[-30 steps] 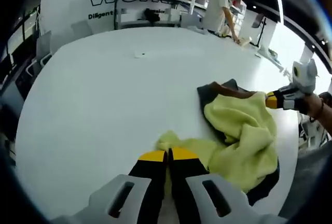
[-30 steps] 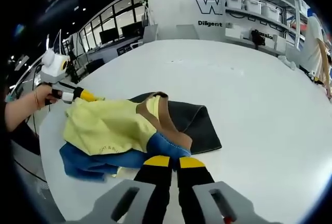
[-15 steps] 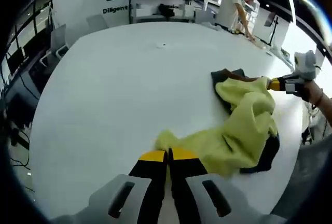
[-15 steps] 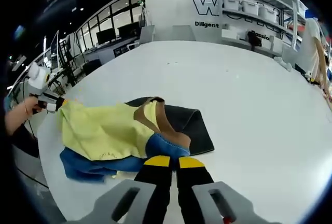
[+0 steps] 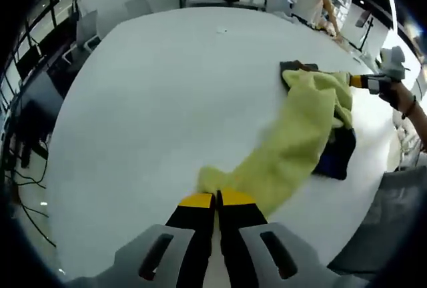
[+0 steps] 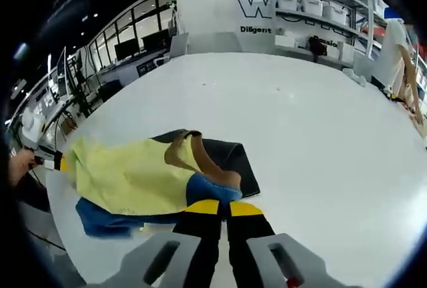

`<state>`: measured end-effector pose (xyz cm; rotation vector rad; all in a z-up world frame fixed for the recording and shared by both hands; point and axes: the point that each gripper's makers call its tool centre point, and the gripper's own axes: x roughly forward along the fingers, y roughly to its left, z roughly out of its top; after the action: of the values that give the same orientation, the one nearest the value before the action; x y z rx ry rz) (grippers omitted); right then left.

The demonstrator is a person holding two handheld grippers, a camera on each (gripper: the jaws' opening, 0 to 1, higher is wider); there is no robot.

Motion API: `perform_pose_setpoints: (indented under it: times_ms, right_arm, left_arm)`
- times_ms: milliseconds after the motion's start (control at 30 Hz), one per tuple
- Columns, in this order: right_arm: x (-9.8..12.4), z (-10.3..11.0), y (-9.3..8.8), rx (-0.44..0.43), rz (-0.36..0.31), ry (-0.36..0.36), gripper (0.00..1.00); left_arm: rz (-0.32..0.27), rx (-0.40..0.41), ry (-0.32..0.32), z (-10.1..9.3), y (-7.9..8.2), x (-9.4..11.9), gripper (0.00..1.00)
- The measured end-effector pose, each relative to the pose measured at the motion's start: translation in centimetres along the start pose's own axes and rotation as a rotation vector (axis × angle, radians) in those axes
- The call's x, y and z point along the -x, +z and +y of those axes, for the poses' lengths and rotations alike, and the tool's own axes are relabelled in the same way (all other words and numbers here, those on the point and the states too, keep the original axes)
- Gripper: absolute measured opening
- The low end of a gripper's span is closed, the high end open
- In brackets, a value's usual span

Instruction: Fold the garment on the visible template until the final outline fits inside the template.

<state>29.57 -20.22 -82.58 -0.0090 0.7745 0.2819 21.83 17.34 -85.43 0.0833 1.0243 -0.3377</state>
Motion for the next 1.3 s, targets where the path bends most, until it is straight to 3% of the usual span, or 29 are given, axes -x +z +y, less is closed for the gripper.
perform_pose_setpoints:
  times_ms: [133,233,500,567,600,700,933,1100,1300]
  right_arm:
    - [0.3,-0.7,0.0,-0.045,-0.005,0.005,0.00]
    - [0.3,-0.8,-0.1,-0.032,-0.002,0.001,0.00]
    - [0.6,-1.8,-0.2,-0.048,0.011,-0.015,0.00]
    - [0.6,-1.8,-0.4,-0.041,0.018,-0.011,0.00]
    - [0.6,-1.8,-0.5,-0.036,0.025,-0.009,0.00]
    - [0.5,-1.7,-1.0,-0.023,0.044,-0.008,0.00]
    - [0.5,-1.5,-1.4,-0.033,0.047,0.001,0.00]
    - [0.5,-1.4,-1.4,-0.037,0.039,0.001,0.00]
    - [0.5,-1.4,-1.6,-0.035,0.036,0.005,0.00]
  left_arm:
    - [0.037,0.011,-0.003,-0.6,-1.1,0.3,0.00]
    - [0.055,0.011,-0.003,-0.6,-1.5,0.3,0.00]
    - [0.084,0.028,0.040,0.1,-2.1,0.9,0.00]
    - [0.065,0.018,0.031,0.0,-1.7,1.1,0.00]
    - [0.052,0.024,0.034,0.1,-1.4,1.2,0.03]
    - [-0.056,0.003,0.072,1.0,1.5,1.5,0.17]
    - [-0.171,-0.048,0.039,0.0,7.2,1.5,0.22]
    - [-0.219,-0.078,-0.001,-2.0,10.2,0.4,0.25]
    - [-0.229,-0.111,-0.068,-4.4,11.9,-2.2,0.31]
